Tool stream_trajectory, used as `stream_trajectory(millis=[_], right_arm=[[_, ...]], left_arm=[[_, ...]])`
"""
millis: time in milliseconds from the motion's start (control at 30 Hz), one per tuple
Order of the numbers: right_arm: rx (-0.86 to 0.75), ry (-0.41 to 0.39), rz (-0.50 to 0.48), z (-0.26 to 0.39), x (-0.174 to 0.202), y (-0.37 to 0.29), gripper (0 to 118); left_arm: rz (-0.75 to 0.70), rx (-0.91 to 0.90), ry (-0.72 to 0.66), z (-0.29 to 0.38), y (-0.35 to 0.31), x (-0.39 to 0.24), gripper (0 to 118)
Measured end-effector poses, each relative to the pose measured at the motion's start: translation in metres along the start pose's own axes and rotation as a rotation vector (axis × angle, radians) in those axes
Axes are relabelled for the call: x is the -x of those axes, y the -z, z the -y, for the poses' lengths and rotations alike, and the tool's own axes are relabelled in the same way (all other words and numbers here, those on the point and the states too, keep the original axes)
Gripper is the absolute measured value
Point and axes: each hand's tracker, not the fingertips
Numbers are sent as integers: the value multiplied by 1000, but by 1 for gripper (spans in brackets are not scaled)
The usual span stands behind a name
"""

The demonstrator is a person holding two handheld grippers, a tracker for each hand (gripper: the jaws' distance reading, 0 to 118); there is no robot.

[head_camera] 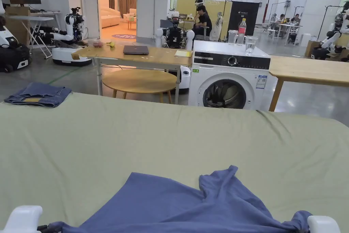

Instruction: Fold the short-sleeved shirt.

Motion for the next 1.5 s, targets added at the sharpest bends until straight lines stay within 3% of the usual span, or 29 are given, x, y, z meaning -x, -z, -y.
stream_trajectory(millis=[167, 267, 300, 333, 367, 467, 667, 733, 767, 833, 900, 933, 1200, 1500], right_arm=[[37, -9, 8, 17, 1, 9, 12], [10, -30, 48, 15, 5, 3, 44], [-19, -30, 55, 13, 6, -1, 51], [-38, -28, 54, 10, 7, -6, 57], [-59, -25, 54, 5, 9, -10, 58], [-156, -9, 39, -8, 20, -24, 58], [-328, 42, -55, -29, 68, -47, 58], [-374, 43, -54, -34, 90, -53, 54], [-393, 49, -72, -36, 97, -55, 45], [-413, 64, -79, -39, 115, -58, 12], [-438, 79, -104, -40, 126, -61, 8], [-447, 81, -104, -41, 132, -61, 0], [-449, 86, -94, -45, 145, -64, 0], [-377, 64, -98, -38, 135, -52, 0]], left_arm=[[-19, 72, 2, 24, 13, -1, 0], [-28, 82, -5, 23, 13, -1, 0], [-27, 83, -15, 21, 13, 0, 5], [-32, 76, -22, 19, 12, 1, 19], [-45, 64, -25, 15, 10, -1, 30], [-54, 4, -29, 1, 2, -5, 38], [12, -171, 49, -25, -11, -40, 39], [14, -219, 104, -28, -12, -56, 39], [14, -245, 122, -30, -13, -64, 39], [22, -286, 155, -33, -15, -80, 34], [10, -285, 158, -33, -8, -88, 9], [-3, -297, 163, -33, -8, -93, 0], [-24, -280, 126, -33, -6, -91, 0], [-48, 24, -67, -33, -11, 3, 0]])
